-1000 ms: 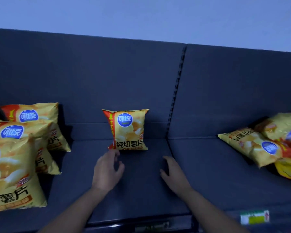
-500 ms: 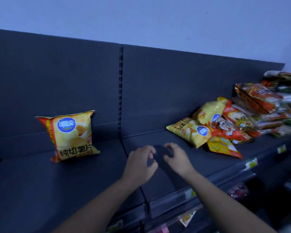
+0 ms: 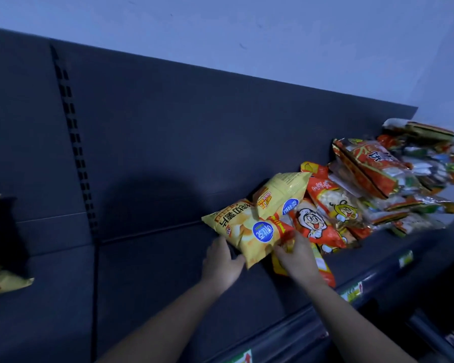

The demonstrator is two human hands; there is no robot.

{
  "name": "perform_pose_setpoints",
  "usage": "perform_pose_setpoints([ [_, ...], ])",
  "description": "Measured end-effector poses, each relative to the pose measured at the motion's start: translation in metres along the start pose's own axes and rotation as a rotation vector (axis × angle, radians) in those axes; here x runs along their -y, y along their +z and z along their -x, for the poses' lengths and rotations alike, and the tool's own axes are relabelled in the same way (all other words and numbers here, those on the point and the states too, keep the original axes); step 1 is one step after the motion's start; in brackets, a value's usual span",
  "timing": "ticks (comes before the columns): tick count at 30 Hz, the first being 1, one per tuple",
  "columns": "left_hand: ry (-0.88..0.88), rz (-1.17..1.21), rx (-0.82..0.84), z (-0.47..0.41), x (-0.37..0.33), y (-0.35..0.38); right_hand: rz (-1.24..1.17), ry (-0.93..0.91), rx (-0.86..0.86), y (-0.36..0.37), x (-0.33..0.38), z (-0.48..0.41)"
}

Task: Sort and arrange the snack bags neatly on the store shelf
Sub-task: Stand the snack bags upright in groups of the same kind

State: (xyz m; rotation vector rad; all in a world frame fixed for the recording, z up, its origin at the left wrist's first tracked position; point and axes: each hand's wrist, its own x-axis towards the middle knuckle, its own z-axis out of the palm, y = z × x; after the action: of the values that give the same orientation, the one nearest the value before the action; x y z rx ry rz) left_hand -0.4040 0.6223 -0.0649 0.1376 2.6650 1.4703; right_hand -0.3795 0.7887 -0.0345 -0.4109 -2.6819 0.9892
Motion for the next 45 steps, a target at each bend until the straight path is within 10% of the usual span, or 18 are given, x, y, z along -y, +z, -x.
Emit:
perform_pose_setpoints([
  [8,0.067,-0.415,0.009,-0.076,0.01,-0.023,-0.148,0.108,0.011,0.035,-0.005,-0.025],
  [21,-0.13,-0.282,0.065,-0.045,0.045,-0.091,-0.977,0.217,0.13,0.049,0.04,0.012],
  [30,-0.288,-0.058,0.537,0.06,0.077,-0.192,-1.567,0.512,0.415,0.094,0.1,0.059],
  [35,-0.079,-0.269,0.078,0.067,0.11,-0.221,-1.677,0.624,0.413,0.122,0.129,0.097],
  [41,0.032,-0.39,0.221,0.061,0.121,-0.22,-1.6,0.799,0.392,0.126,0.145,0.131],
  [45,0.032,-0.469,0.247,0.069,0.136,-0.221,-1.136,0.397,0.431,0.138,0.142,0.174],
])
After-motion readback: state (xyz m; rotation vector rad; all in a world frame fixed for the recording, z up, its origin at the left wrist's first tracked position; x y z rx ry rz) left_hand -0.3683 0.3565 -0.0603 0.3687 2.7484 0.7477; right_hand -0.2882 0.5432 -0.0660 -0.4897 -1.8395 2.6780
